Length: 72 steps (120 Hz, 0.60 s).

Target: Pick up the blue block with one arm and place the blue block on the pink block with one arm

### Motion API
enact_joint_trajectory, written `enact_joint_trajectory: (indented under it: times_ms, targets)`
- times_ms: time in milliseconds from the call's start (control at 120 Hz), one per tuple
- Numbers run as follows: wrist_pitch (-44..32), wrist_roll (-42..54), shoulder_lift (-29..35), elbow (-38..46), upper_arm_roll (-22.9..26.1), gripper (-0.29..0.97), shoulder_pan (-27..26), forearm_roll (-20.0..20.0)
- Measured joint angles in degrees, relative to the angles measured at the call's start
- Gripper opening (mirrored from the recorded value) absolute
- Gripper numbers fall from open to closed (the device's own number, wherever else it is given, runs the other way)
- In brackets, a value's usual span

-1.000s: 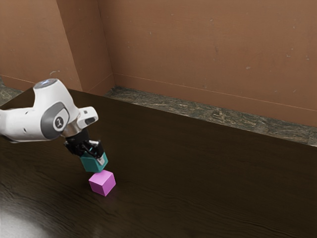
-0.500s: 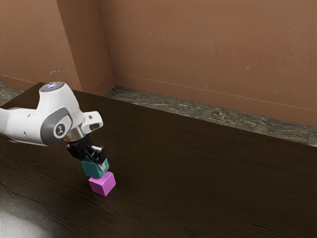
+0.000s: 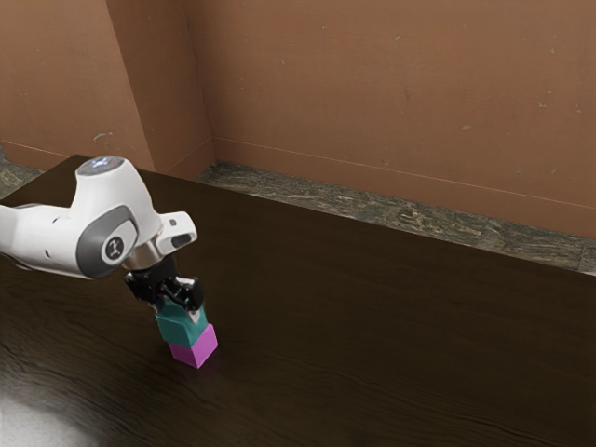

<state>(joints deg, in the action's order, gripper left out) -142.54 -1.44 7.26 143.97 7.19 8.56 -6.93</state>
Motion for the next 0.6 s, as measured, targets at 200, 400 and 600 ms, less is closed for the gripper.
enact_joint_trajectory:
  times_ms: [200,400,600]
  targets:
    - [0.1,0.2,2.3,-0.1,0.0,0.58,0.0,-0.4]
    - [2.9,0.3,9.5,-10.5,-0.6,0.64,1.0,4.1]
    - [21.5,0.3,8.1,-30.3,-0.8,0.66,3.5,5.2]
